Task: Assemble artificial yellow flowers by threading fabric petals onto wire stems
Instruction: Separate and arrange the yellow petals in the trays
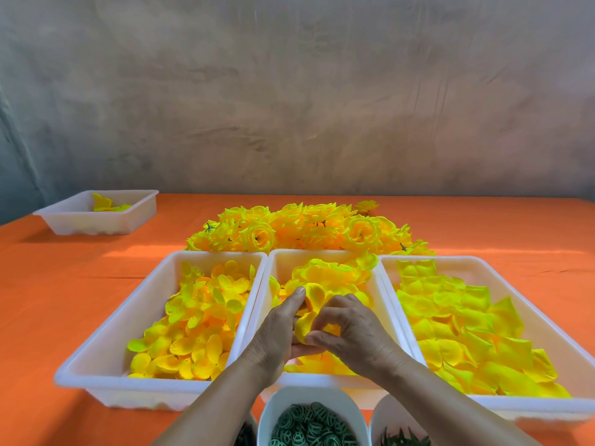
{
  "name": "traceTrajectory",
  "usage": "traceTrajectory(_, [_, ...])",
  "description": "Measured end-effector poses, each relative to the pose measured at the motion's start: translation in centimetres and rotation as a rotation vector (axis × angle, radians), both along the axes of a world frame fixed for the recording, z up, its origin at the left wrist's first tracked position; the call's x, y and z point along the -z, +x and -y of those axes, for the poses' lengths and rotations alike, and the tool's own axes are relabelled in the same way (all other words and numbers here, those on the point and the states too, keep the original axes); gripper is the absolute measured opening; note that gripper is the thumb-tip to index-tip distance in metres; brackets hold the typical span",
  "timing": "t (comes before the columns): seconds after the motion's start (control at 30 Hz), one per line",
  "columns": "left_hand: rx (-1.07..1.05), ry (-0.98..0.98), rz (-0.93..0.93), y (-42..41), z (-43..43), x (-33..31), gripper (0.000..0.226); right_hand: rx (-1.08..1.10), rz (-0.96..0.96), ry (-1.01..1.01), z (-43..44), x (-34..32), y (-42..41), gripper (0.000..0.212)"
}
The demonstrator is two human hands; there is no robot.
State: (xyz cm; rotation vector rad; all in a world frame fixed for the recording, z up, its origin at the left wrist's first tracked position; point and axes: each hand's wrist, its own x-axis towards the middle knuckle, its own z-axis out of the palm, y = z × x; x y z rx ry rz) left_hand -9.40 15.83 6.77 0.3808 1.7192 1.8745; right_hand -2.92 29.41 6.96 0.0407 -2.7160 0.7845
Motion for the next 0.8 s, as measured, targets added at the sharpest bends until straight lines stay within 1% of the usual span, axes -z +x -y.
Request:
traceTrajectory(0.1, [0.006,-0.001,0.001,0.0,0.04,0.07,0.045,-0.01,-0.004,0.06,0.14,0.09,0.02,0.021])
traceTrajectory(0.2, [0.007,-0.002,0.003,0.03,0.05,0.04,0.044,-0.025,-0.007,0.068,0.13,0.03,0.09,0.027])
traceTrajectory(0.37, [0.019,0.0,0.003,-0.08,0.04,-0.03,0.045,-0.047,-0.049,0.02,0.06,0.0,0.17,0.017])
traceTrajectory(0.63, [-0.001,0.006,0.006,0.07,-0.02,-0.17,0.043,-0.051,-0.074,-0.072,-0.15,-0.11,0.33,0.009])
traceTrajectory(0.8, [0.013,0.007,0.014,0.27,0.17,-0.41,0.043,-0.044,-0.108,-0.061,-0.16,0.05,0.26,0.011])
